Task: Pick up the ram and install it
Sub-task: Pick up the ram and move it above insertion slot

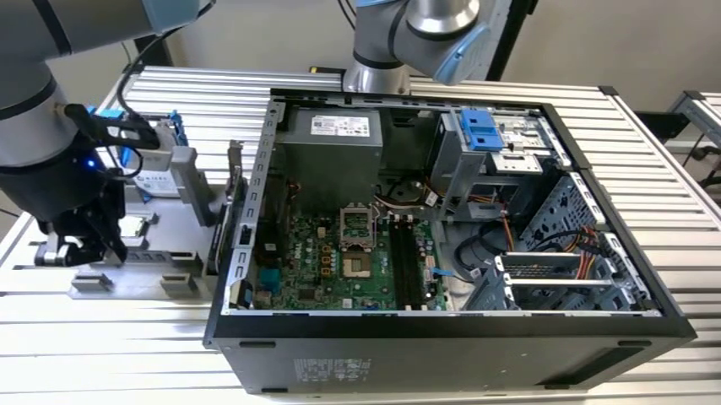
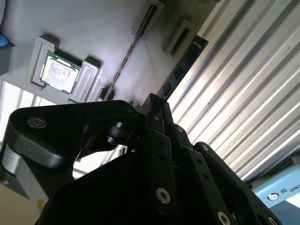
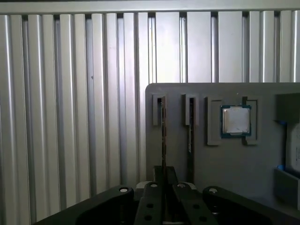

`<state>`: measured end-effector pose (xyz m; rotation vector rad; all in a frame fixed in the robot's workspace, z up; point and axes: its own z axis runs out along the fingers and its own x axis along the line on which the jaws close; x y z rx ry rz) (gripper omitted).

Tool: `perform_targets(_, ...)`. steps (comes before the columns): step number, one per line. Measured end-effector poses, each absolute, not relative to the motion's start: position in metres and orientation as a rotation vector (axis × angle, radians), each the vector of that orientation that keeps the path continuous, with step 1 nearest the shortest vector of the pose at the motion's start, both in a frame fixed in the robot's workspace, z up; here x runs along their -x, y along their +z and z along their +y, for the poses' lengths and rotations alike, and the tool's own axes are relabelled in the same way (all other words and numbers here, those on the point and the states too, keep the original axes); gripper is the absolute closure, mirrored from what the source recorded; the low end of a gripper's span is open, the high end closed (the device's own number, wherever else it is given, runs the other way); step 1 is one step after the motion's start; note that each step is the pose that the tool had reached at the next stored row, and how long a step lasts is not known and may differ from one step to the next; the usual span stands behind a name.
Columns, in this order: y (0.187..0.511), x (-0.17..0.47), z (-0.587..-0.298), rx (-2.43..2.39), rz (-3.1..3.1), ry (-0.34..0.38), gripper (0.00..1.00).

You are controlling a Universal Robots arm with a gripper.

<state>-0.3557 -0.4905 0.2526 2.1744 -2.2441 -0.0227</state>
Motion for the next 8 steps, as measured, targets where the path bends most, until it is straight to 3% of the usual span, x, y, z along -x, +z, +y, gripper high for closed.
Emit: perform_targets(8, 0.2618, 0.3558, -0.4903, -2.18, -2.249, -0.031, 1.0)
